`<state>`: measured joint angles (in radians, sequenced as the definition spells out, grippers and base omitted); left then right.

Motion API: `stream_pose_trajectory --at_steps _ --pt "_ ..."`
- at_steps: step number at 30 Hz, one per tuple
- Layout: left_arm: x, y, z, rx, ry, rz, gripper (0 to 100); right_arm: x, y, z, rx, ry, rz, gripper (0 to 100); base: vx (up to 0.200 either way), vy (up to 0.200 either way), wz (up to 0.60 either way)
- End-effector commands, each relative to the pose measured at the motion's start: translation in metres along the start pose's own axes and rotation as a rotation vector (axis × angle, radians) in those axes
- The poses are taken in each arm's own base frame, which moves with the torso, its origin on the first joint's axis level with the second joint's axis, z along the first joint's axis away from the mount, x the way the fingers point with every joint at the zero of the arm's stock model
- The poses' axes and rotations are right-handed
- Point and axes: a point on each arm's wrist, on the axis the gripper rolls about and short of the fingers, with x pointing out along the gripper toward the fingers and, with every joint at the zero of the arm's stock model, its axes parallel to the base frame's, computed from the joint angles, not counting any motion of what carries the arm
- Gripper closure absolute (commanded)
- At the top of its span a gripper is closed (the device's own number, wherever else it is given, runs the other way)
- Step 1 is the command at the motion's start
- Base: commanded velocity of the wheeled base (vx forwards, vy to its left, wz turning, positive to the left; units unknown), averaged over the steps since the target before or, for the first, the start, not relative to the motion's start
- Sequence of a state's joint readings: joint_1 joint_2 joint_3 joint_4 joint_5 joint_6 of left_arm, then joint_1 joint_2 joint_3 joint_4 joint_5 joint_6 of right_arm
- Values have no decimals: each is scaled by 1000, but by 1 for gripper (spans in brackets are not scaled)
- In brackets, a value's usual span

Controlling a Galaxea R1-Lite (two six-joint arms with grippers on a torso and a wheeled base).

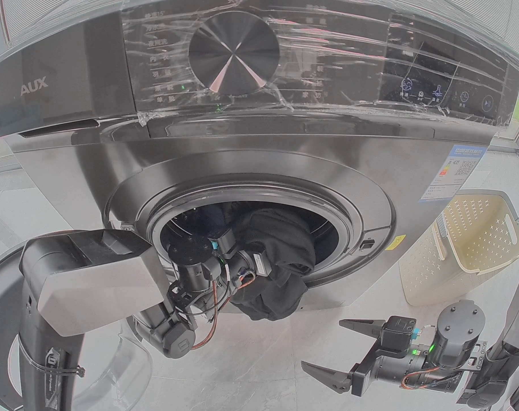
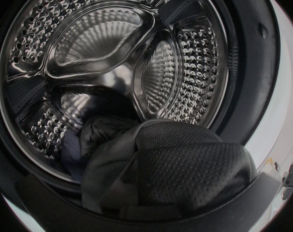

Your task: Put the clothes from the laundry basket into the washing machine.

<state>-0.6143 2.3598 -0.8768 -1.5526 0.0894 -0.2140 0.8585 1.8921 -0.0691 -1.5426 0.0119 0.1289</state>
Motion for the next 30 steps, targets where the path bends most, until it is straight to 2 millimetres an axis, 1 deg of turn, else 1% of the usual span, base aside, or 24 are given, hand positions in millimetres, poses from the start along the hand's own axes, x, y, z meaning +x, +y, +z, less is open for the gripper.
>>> stream_pose_trajectory --at_steps 1,2,6,10,12,13,14,15,16,17,19,23,26,29,30 --pt "24 13 -9 0 -48 21 100 1 0 -1 -1 5 2 0 0 0 0" --pt "30 20 -12 5 -46 34 100 1 0 -2 -1 8 1 0 0 0 0" --pt "37 32 -14 10 -21 61 100 1 0 -2 -1 10 1 0 0 0 0" --pt "38 34 -15 13 39 76 100 1 -1 -2 1 11 -2 0 0 0 0" --pt "44 32 -8 14 47 79 100 2 -1 -3 1 17 -4 0 0 0 0" --pt "45 32 -7 14 47 79 100 2 -1 -3 1 17 -4 0 0 0 0" --pt "57 31 0 15 30 80 100 3 -1 -5 1 25 -4 0 0 0 0" --pt "63 29 5 13 6 77 100 3 -1 -5 1 26 -2 0 0 0 0" --pt "67 30 5 13 -4 76 100 3 -1 -5 1 26 -2 0 0 0 0" --pt "76 29 8 12 -28 71 100 3 -1 -6 0 30 -1 0 0 0 0" --pt "82 31 11 12 -35 74 100 3 -1 -6 0 30 -1 0 0 0 0" --pt "86 32 11 13 21 86 100 3 -1 -6 0 30 -1 0 0 0 0" --pt "90 32 15 4 21 85 100 4 0 -7 -1 36 1 0 0 0 0" --pt "92 42 14 -7 36 104 100 3 0 -9 0 44 1 0 0 0 0" --pt "93 44 11 -8 32 107 100 3 0 -9 0 45 2 0 0 0 0"
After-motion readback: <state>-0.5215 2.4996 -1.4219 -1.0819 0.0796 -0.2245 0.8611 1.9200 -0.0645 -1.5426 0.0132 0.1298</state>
